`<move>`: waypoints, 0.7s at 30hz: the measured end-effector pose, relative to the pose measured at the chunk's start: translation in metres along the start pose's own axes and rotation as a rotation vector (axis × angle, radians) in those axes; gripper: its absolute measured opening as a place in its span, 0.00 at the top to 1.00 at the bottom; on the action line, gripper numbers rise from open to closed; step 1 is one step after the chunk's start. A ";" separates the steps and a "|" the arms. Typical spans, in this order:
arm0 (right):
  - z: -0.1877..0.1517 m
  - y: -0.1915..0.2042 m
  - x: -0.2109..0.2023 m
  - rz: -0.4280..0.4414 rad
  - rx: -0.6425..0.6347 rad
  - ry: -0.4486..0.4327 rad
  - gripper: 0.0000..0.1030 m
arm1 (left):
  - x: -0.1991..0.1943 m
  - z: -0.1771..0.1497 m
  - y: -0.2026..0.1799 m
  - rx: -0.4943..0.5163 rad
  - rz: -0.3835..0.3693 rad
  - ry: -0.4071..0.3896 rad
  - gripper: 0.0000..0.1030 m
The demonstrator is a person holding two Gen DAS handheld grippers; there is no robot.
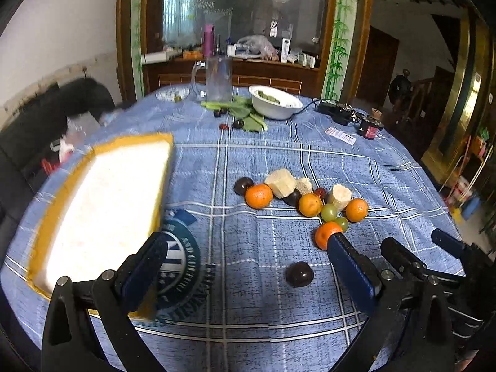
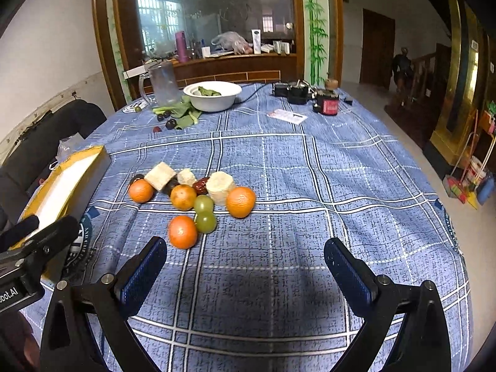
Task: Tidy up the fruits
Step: 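Move both tools toward the row of fruits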
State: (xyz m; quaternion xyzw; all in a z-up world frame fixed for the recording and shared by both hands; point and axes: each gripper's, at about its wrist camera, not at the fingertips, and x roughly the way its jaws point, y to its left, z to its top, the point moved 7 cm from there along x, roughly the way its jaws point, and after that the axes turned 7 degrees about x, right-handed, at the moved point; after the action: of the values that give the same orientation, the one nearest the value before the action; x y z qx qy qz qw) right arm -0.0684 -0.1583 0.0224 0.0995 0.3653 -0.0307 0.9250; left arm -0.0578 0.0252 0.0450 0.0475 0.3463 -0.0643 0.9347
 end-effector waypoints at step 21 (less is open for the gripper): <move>-0.008 0.009 -0.070 0.030 -0.008 -0.137 0.01 | -0.084 0.007 0.010 0.016 0.033 -0.160 0.00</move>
State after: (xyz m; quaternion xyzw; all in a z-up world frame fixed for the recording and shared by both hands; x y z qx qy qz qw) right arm -0.1240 -0.1492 0.0657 0.0988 0.2999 -0.0222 0.9486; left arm -0.1146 0.0409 0.1058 0.0552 0.2693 -0.0554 0.9599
